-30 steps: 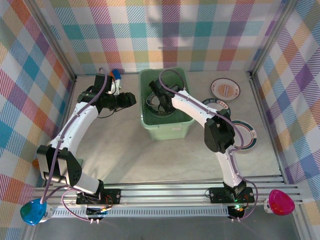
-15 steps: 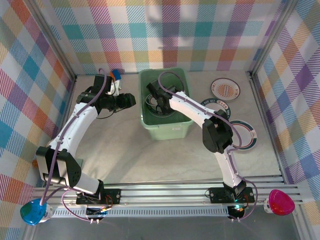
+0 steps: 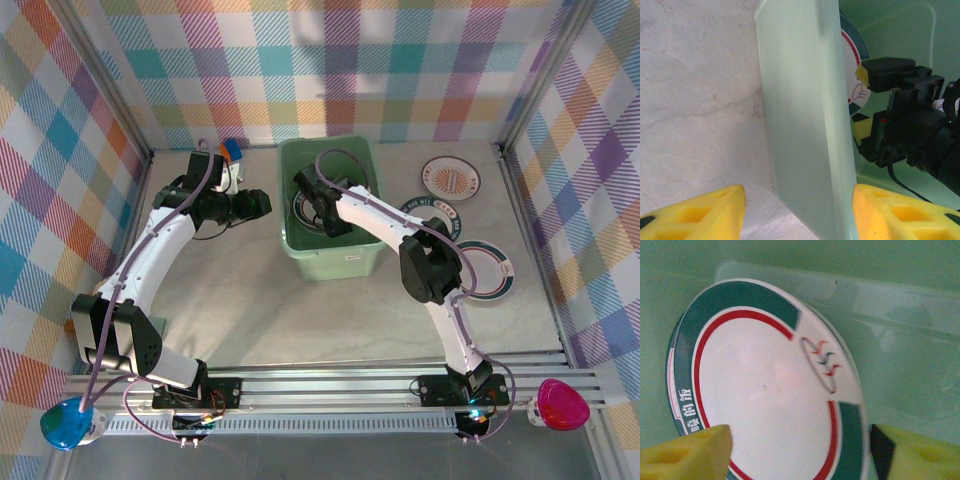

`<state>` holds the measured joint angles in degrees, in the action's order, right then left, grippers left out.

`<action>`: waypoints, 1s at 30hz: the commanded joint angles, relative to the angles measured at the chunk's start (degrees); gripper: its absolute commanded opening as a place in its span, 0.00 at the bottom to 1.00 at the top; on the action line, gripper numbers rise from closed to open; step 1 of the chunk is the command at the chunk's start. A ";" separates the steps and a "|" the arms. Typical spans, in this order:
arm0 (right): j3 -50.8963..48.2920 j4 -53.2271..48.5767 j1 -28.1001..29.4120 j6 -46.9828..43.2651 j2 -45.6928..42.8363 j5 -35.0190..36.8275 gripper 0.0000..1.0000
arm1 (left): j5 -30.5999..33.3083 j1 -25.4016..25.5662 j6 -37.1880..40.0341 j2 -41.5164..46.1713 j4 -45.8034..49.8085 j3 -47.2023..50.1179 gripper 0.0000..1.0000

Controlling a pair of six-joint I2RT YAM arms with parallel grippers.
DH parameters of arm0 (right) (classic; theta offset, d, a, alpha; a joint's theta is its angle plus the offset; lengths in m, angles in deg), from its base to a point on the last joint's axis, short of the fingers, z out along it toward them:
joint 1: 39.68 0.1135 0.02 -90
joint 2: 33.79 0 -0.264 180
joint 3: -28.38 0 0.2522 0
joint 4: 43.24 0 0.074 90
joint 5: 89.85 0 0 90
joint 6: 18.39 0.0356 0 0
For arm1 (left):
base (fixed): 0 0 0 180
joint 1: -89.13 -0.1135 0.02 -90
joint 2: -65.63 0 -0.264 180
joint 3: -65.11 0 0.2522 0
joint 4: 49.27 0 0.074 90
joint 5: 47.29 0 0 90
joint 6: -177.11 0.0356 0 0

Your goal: Place the plates into the plastic bin on the countertop

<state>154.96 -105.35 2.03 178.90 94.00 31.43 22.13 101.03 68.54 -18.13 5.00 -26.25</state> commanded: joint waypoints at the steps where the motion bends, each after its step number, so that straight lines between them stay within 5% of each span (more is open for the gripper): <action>1: 0.70 0.33 -0.06 -0.63 1.10 1.64 0.90 | -1.66 -0.56 0.64 1.68 1.05 0.70 0.58; 3: 1.44 0.11 -0.14 -0.54 1.71 1.57 0.99 | -1.82 -0.56 0.55 1.59 1.04 0.68 0.58; 11: 11.23 -8.75 -0.76 -0.09 5.76 -2.78 0.99 | -1.99 -0.56 0.20 1.28 0.84 0.96 0.58; 30: 9.97 -5.99 -0.67 -14.08 -0.37 -3.56 0.99 | -2.54 -0.56 -0.75 1.80 0.44 0.79 0.58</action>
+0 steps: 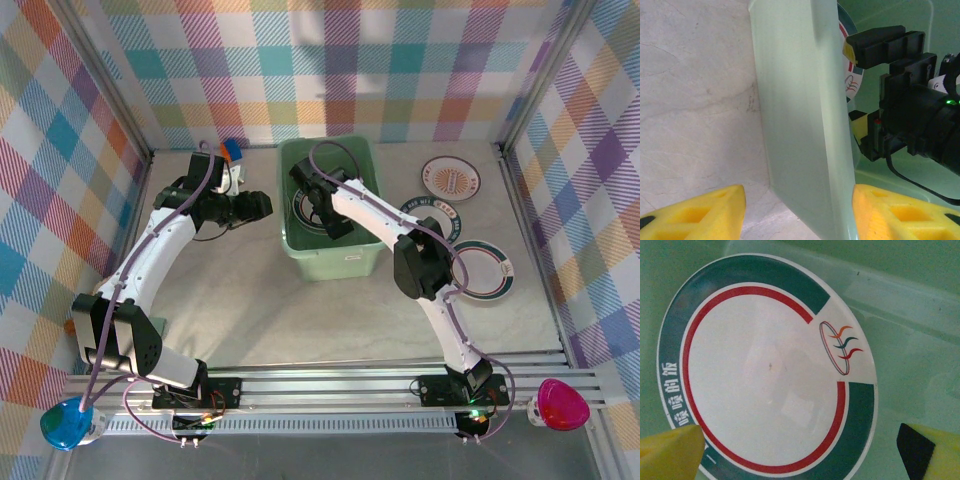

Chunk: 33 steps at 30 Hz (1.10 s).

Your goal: Place the plates into the plastic bin on the countertop

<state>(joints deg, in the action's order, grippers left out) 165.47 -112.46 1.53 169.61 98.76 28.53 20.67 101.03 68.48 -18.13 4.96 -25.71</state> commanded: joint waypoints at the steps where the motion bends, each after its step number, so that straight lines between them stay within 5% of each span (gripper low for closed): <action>1: -1.25 2.04 -0.08 -5.63 -5.90 -0.63 0.99 | -0.99 -0.56 -0.70 1.93 0.49 0.09 0.58; 12: -9.40 11.95 0.14 -15.84 -16.98 -2.56 0.99 | -1.25 -0.48 -2.54 3.59 -0.96 0.43 0.58; 23: -27.38 27.92 -0.03 -43.73 -40.40 -2.63 0.99 | -1.22 0.05 -4.74 7.48 -1.96 1.01 0.58; 29: -44.86 27.55 -7.59 -47.42 -59.43 -6.80 0.96 | 0.13 1.25 -5.53 10.87 -1.71 2.66 0.58; 33: -55.92 24.10 -18.88 -46.99 -72.27 -12.21 0.90 | 1.56 2.15 -6.43 12.42 -1.66 3.73 0.58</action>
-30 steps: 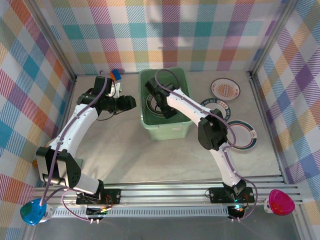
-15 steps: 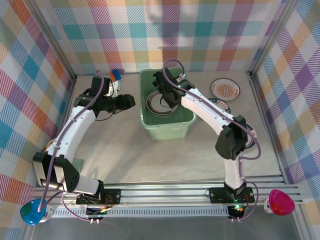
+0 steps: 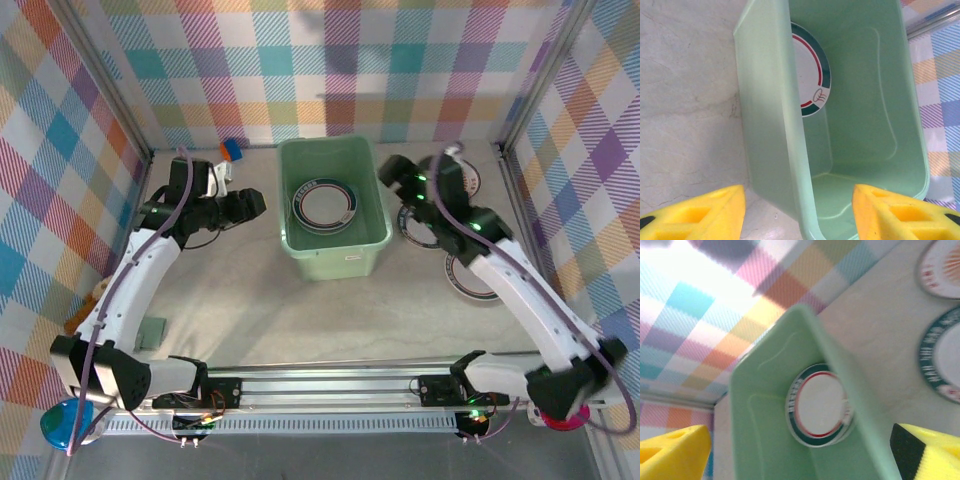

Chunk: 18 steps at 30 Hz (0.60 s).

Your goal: Place the plates into the plastic bin on the countertop

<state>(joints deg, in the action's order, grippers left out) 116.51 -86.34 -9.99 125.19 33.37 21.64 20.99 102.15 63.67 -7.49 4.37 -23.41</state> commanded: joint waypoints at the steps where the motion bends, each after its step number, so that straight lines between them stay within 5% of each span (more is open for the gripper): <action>1: -8.86 -3.17 -10.14 -3.24 -8.93 -6.97 0.89 | 1.51 1.34 -1.90 1.97 -1.12 1.52 0.58; 11: -28.58 -9.17 -40.43 -4.46 -17.57 -25.04 0.80 | 5.50 4.89 -3.35 2.70 -1.78 1.68 0.58; 18: -34.17 -7.64 -55.73 -9.94 -12.05 -35.06 0.79 | 6.75 5.24 -2.93 2.27 -2.17 2.38 0.58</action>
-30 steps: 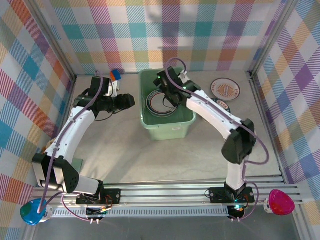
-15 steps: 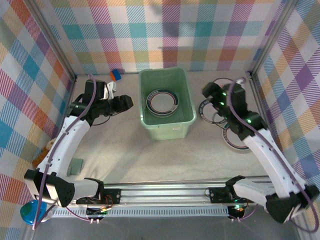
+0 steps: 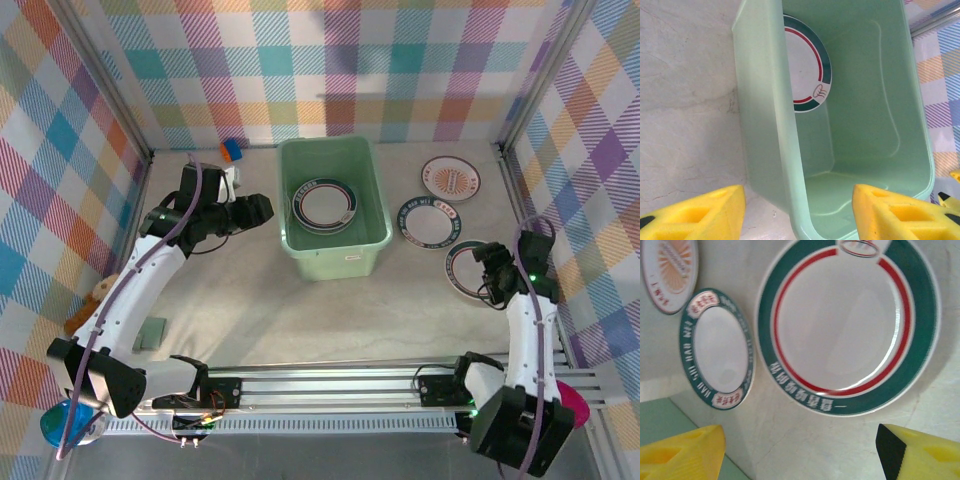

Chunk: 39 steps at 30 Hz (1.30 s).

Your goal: Place the plates into the plastic bin on the countertop

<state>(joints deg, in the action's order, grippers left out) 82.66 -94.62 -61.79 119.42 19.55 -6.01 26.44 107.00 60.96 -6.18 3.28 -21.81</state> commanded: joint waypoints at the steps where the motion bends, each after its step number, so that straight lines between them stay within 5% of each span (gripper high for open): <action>1: -0.13 0.61 -5.31 -5.21 2.89 -8.02 0.79 | 1.33 0.41 -0.06 0.75 -1.33 0.95 0.58; 13: 2.13 -0.04 -13.60 -15.12 10.96 -4.92 0.84 | 1.44 0.33 2.68 -1.31 -0.49 -0.12 0.59; 39: -2.47 13.88 -13.93 -16.17 24.19 -0.59 0.87 | 2.35 1.09 0.34 -4.55 1.91 -3.24 0.59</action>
<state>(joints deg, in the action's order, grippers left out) 80.78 -83.06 -75.14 103.86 42.96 -7.17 27.88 107.19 62.23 -10.51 3.60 -23.69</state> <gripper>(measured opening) 0.870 0.586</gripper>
